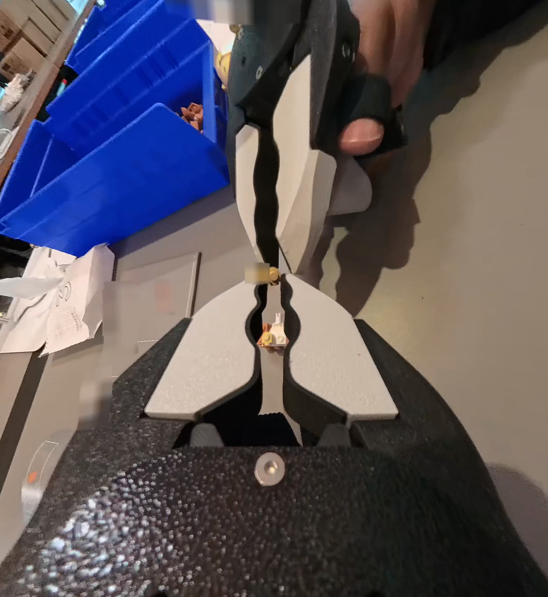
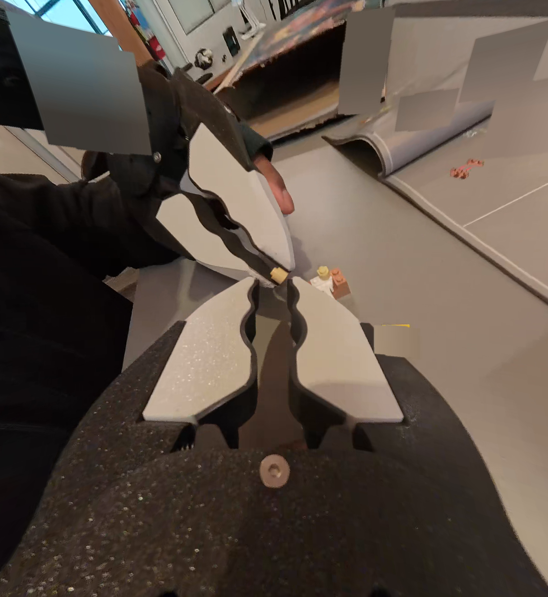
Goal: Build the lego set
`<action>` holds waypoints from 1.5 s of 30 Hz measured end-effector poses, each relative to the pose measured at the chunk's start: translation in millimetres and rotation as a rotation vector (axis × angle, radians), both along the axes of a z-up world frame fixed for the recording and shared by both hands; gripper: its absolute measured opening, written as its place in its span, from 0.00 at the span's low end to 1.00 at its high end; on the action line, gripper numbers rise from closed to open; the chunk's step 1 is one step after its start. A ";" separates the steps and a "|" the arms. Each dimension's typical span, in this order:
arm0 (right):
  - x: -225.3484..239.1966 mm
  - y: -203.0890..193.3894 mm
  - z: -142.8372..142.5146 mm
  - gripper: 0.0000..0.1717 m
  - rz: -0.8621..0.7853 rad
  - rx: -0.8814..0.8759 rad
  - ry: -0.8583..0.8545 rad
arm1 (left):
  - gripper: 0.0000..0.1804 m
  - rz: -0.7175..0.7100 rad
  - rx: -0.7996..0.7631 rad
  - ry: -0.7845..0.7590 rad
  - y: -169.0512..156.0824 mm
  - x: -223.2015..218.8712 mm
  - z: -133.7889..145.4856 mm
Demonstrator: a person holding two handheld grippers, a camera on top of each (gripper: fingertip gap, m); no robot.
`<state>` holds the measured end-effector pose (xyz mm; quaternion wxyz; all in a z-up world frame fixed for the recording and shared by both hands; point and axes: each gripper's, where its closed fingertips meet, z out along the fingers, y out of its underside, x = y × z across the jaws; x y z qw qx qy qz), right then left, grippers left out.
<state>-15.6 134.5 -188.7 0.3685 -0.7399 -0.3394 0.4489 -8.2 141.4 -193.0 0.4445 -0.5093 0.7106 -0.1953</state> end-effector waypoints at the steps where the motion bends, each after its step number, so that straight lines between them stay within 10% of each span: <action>1: -0.5 -0.4 -2.3 0.09 0.000 -0.011 -0.008 | 0.04 -0.001 0.007 0.012 -0.2 -0.2 -1.6; 19: 0.4 -0.3 -7.9 0.05 -0.007 -0.153 0.027 | 0.04 -0.036 0.028 0.085 -6.6 -1.0 -13.0; 45: 2.1 -1.5 25.7 0.06 0.058 -0.306 0.363 | 0.04 -0.080 -0.280 -0.207 -10.5 2.5 23.0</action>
